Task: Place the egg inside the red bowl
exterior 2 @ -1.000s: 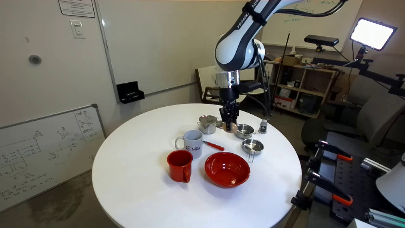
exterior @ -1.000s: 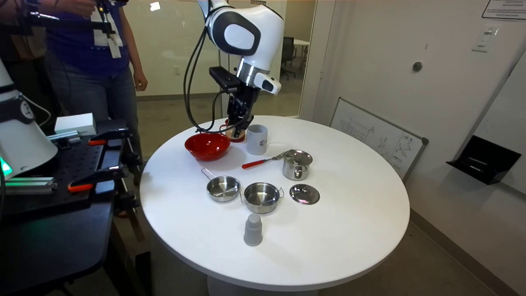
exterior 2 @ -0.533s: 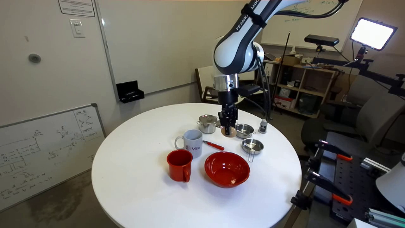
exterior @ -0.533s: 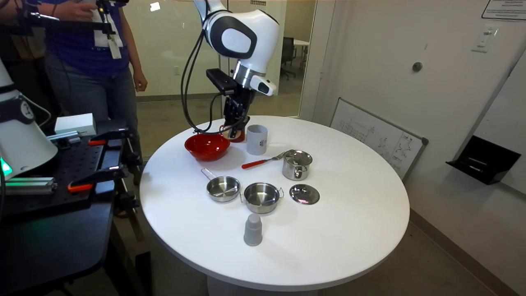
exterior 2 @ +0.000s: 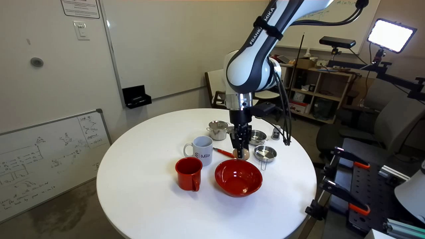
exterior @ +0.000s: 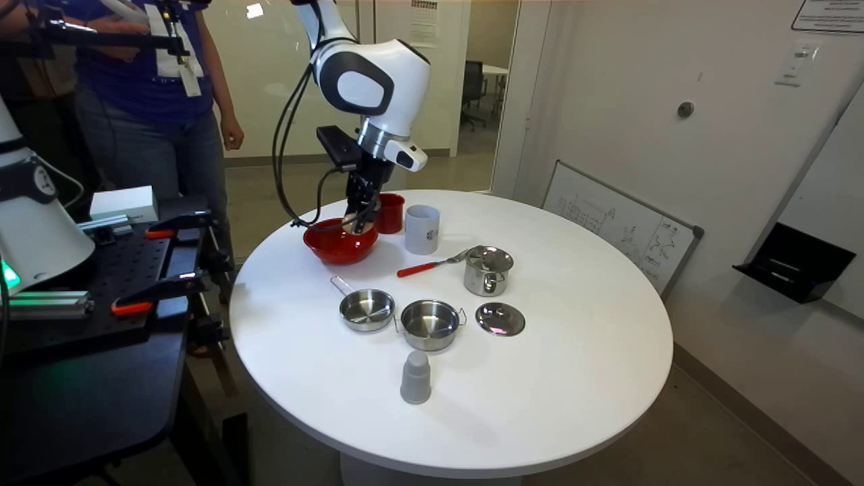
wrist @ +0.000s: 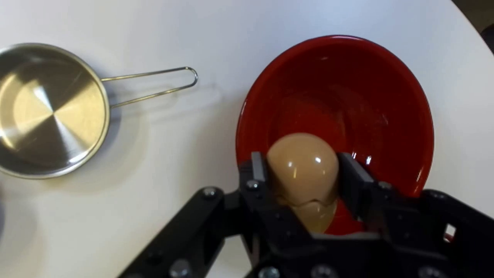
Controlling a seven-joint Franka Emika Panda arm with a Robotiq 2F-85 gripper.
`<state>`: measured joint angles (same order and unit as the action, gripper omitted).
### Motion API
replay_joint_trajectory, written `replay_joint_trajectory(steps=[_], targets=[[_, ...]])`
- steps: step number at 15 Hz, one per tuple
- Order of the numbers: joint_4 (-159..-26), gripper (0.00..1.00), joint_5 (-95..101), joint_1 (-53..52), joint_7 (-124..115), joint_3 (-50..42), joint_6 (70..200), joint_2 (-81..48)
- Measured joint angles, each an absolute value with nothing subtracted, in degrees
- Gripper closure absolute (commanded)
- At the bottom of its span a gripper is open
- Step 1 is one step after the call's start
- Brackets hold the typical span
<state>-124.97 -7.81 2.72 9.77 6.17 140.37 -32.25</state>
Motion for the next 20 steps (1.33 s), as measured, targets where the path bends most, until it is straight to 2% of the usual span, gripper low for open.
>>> replay_joint_trajectory(steps=[20], targets=[[-123.0, 0.78, -7.9, 1.6, 5.6, 6.3, 141.8, -40.4]])
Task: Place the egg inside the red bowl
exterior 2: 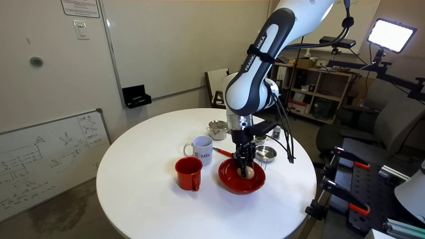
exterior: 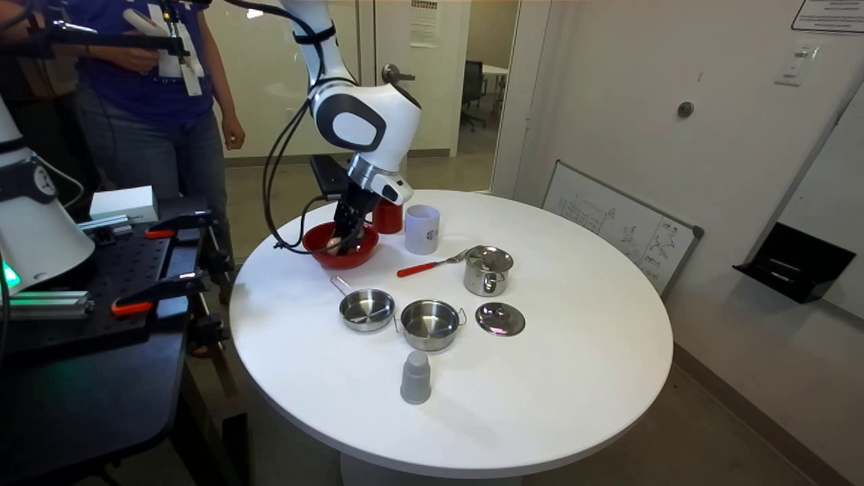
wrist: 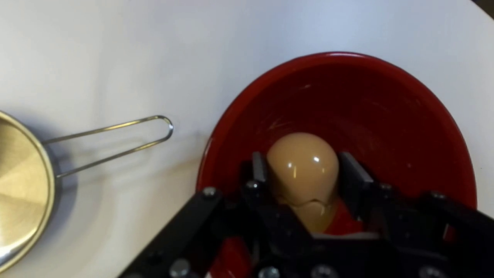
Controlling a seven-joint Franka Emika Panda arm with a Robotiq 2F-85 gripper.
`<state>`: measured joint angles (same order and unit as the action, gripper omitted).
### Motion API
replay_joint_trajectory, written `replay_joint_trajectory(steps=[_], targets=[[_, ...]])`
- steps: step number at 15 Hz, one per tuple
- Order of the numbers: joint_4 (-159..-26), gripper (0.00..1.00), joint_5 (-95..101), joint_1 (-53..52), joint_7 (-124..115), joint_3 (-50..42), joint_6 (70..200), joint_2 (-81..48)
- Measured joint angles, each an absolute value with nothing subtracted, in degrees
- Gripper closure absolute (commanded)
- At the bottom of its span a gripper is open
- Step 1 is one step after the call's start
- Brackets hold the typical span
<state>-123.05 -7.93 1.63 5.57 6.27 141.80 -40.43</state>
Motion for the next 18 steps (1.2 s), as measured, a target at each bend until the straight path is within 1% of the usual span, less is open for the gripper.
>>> replay_joint_trajectory(steps=[12, 13, 14, 15, 16, 17, 18], targets=[[-120.6, 0.78, -7.9, 0.7, 3.8, 6.3, 141.8, -42.5], [-120.3, 0.66, -7.9, 0.6, 3.6, 6.3, 141.8, -42.9], [-120.1, 0.28, -7.9, 0.6, 3.5, 6.3, 141.8, -43.2], [-119.8, 0.26, -7.9, 0.6, 3.4, 6.3, 141.8, -43.5], [-119.6, 0.2, -7.9, 0.6, 3.3, 6.3, 141.8, -43.7], [-119.5, 0.12, -7.9, 0.6, 3.3, 6.3, 141.8, -43.9], [-119.3, 0.06, -7.9, 0.6, 3.2, 6.3, 141.8, -43.9]])
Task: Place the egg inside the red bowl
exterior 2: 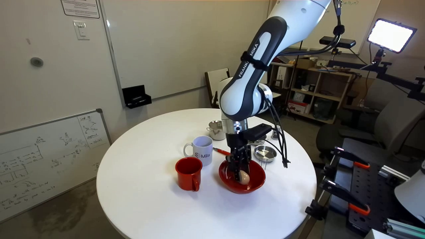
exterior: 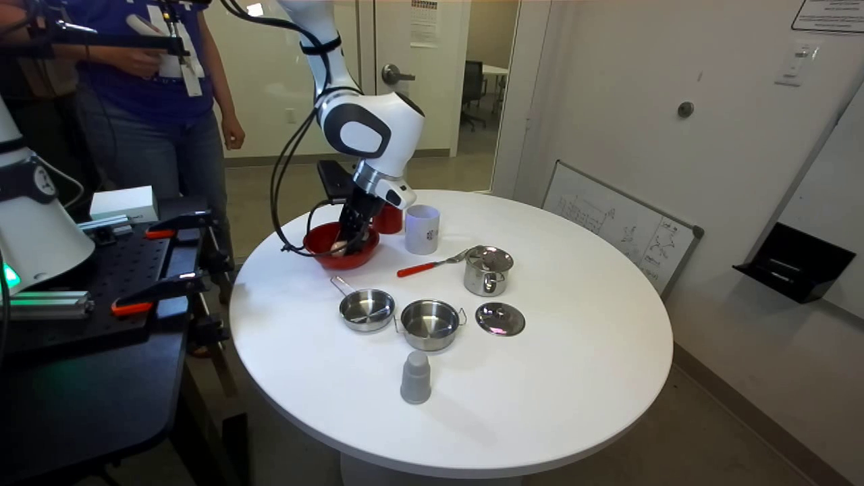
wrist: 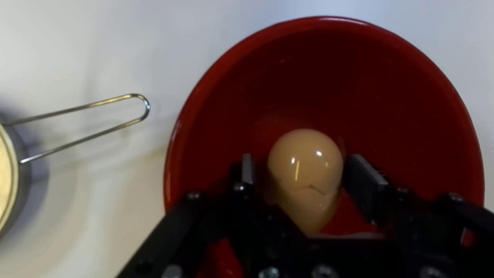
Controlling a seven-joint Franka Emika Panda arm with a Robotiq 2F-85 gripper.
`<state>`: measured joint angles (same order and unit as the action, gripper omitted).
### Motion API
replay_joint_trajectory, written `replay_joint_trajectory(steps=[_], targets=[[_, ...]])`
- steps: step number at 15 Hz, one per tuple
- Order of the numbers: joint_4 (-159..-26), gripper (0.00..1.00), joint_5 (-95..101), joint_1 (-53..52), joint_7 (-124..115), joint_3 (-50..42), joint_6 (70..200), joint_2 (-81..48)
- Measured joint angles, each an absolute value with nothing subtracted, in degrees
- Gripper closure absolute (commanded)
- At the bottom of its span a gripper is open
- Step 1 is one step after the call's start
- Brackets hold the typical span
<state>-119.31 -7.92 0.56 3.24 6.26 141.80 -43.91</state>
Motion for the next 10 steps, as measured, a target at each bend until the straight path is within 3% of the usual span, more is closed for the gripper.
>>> replay_joint_trajectory(steps=[2, 10], targets=[[-119.1, 0.0, -7.9, 0.6, 3.2, 6.3, 141.8, -43.9], [-119.1, 0.0, -7.9, 0.6, 2.6, 6.1, 141.8, -43.6]])
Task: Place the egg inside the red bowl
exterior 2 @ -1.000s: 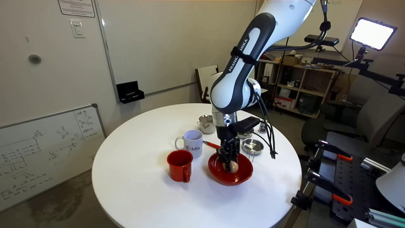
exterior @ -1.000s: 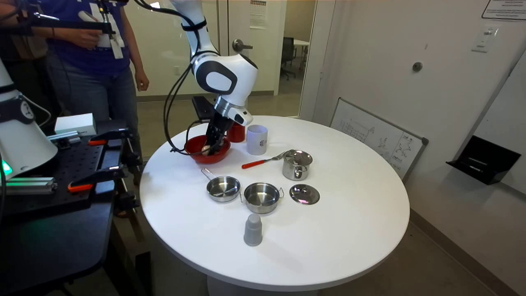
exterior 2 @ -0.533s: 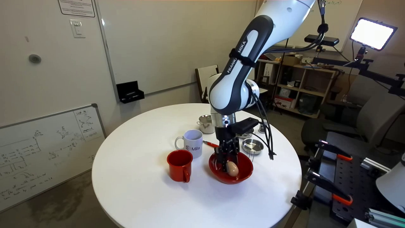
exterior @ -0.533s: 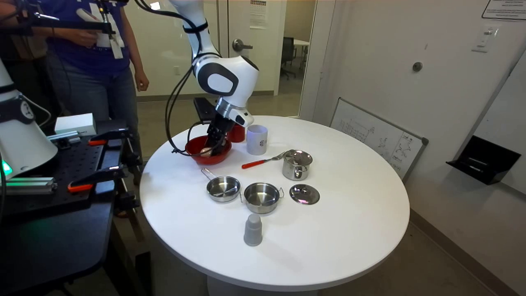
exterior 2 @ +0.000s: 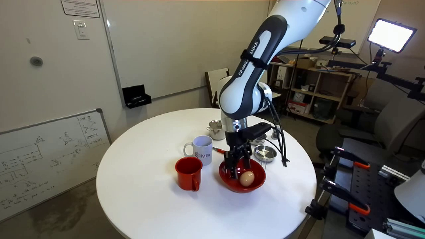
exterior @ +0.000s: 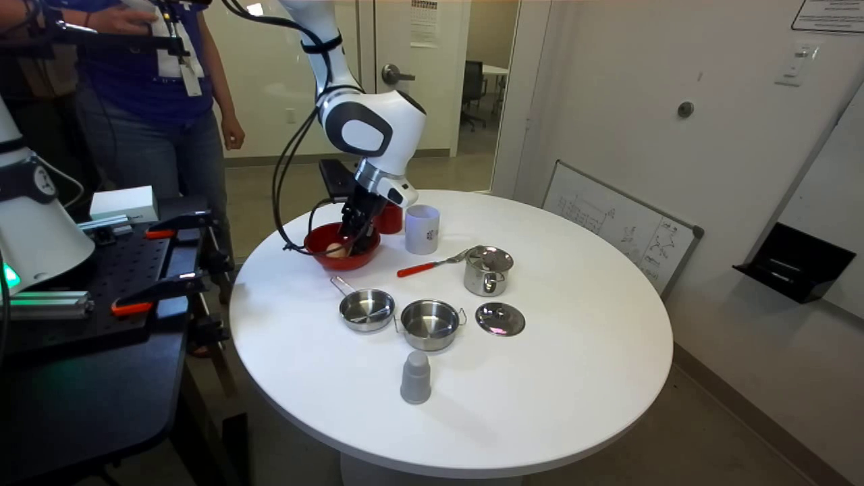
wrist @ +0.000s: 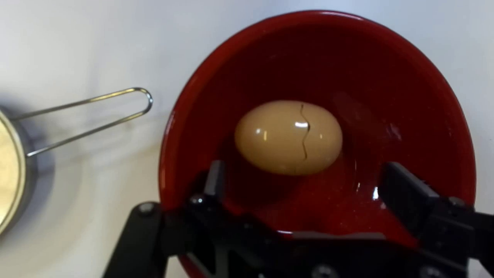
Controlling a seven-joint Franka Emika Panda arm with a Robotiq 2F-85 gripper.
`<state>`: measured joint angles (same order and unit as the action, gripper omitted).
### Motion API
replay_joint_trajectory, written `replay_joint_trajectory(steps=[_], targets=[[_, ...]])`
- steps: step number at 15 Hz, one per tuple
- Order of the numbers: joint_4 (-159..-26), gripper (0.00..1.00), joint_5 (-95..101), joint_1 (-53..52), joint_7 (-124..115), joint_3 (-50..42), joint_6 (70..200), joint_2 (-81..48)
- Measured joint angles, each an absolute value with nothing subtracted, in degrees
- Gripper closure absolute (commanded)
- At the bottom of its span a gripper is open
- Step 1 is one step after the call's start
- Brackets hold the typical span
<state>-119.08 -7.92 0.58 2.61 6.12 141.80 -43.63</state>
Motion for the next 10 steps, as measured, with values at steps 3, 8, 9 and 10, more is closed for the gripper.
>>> replay_joint_trajectory(steps=[3, 8, 9, 10], targets=[[-119.5, 0.0, -7.9, 0.7, 2.2, 5.9, 141.8, -41.8], [-122.3, 0.0, -7.7, 0.5, 1.1, 4.9, 142.0, -34.7], [-123.1, 0.0, -7.7, 0.5, 0.8, 4.6, 142.0, -33.1], [-123.8, 0.0, -7.7, 0.4, 0.5, 4.3, 142.1, -31.6]])
